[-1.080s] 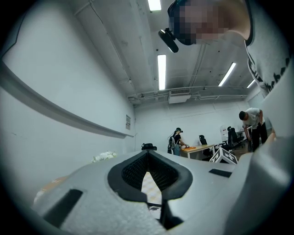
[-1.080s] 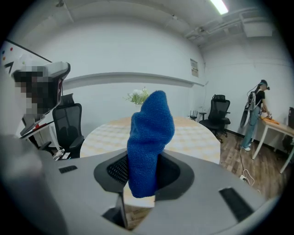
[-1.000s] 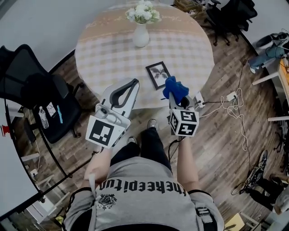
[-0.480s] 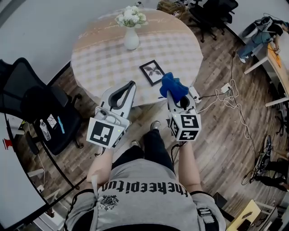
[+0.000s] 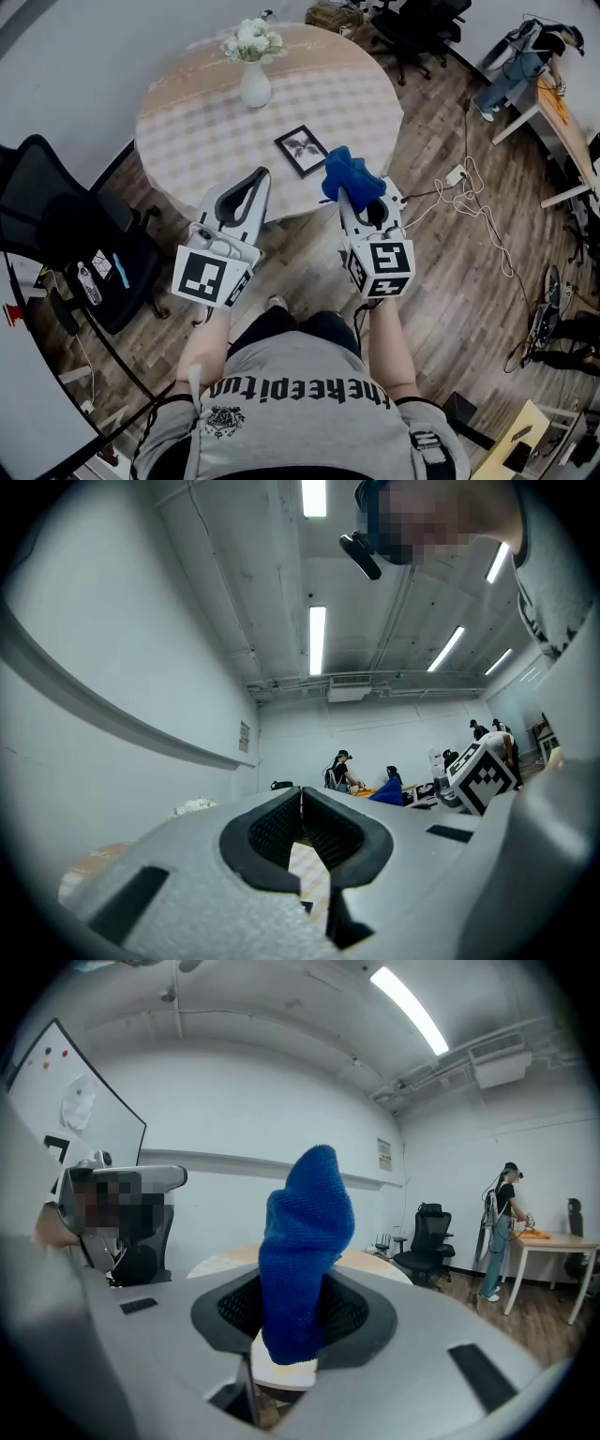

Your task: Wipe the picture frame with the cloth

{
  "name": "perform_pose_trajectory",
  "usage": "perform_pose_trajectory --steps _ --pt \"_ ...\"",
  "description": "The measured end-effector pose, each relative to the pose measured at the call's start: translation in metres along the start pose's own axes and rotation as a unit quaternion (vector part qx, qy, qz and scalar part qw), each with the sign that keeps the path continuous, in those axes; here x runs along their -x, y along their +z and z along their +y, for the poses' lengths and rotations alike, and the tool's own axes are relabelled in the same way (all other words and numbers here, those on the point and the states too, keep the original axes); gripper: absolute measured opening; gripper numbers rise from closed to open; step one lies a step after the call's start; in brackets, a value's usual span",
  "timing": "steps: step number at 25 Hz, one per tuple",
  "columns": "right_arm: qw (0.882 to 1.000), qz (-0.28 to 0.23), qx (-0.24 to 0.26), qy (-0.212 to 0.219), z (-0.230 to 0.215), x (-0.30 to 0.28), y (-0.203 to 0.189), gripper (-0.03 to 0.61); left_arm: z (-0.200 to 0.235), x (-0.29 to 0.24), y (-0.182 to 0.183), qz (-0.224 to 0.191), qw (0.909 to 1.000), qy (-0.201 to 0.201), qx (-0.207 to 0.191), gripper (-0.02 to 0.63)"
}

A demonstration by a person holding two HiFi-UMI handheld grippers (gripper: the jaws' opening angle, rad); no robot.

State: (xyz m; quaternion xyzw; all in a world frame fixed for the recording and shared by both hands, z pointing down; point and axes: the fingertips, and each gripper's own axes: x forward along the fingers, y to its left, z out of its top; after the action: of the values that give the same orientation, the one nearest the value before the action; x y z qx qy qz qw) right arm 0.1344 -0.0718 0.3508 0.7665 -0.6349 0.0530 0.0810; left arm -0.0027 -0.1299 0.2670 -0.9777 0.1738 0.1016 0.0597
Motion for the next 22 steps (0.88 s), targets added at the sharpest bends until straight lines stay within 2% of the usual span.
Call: perform_pose_trajectory --steps 12,22 --pt "0.999 -0.020 0.012 0.022 -0.019 0.040 0.014 0.127 -0.038 -0.013 0.007 0.009 0.9999 0.013 -0.006 0.020" --pt "0.998 -0.031 0.020 0.055 -0.021 0.089 0.015 0.129 -0.085 0.015 0.019 0.015 0.9987 0.046 -0.014 0.020"
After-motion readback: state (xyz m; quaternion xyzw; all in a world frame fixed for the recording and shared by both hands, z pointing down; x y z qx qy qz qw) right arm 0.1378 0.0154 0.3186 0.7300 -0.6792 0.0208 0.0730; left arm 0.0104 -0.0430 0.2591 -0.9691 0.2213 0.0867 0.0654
